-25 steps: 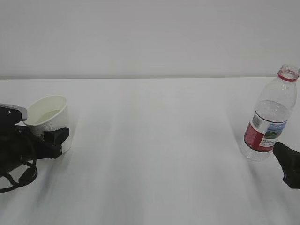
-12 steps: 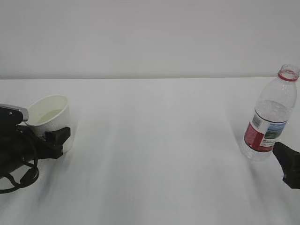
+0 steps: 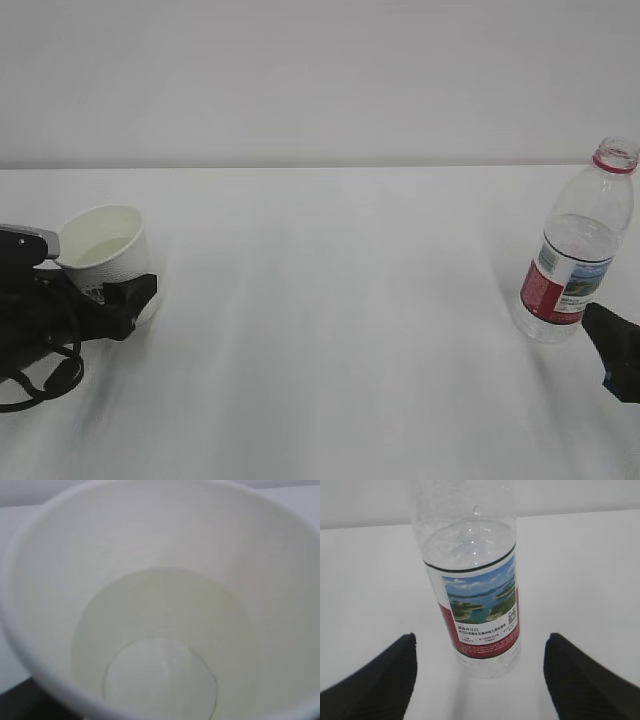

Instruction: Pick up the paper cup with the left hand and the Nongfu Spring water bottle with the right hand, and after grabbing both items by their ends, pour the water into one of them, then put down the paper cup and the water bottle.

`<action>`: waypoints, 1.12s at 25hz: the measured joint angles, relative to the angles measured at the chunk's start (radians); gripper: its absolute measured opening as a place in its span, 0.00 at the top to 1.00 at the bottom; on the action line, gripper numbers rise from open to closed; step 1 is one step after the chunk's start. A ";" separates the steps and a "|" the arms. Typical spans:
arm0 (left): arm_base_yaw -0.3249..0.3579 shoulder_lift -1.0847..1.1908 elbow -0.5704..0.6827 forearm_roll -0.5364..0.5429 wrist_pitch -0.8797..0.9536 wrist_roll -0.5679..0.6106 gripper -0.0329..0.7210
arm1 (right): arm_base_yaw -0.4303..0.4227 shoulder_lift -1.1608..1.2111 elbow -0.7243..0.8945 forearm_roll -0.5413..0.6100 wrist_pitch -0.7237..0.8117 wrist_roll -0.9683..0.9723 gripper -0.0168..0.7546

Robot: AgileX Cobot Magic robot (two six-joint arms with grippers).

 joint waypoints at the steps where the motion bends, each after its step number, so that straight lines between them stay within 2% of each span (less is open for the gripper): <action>1: 0.000 0.000 0.000 0.000 0.000 -0.023 0.12 | 0.000 0.000 0.000 0.000 0.000 0.000 0.21; 7: 0.000 0.000 0.000 0.017 0.002 -0.075 0.07 | 0.000 0.000 0.000 0.000 0.000 0.000 0.21; 20: 0.000 0.000 0.065 0.088 0.002 -0.100 0.06 | 0.000 0.000 0.000 0.000 0.000 0.000 0.21; 28: 0.000 -0.021 0.128 0.096 0.002 -0.106 0.07 | 0.000 0.000 0.000 -0.009 0.000 0.000 0.21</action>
